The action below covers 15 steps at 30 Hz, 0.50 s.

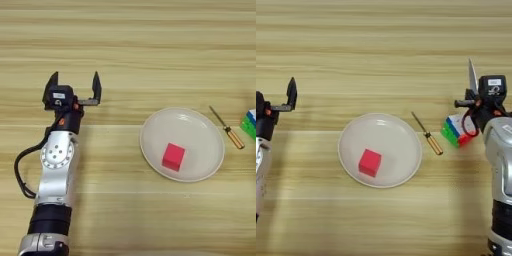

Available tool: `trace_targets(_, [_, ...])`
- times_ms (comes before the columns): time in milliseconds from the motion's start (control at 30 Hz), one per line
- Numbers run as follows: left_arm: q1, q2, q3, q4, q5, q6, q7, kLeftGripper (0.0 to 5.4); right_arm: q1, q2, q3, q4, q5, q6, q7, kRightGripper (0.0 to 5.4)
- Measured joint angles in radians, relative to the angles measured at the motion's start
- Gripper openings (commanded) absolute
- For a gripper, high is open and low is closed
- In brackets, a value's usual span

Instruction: Move the objects on the table

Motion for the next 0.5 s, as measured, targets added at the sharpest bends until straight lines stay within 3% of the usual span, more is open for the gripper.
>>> trace_targets(267, [0.000,0.002,0.003,0.000,-0.002,0.000,-0.001,5.40,0.052,-0.058,-0.050,0.013,0.000,-0.001,0.019,0.68])
trace_targets(500, [0.000,0.004,0.007,0.000,-0.003,0.000,-0.005,5.40,0.102,-0.057,-0.052,0.017,0.001,-0.004,0.029,0.68])
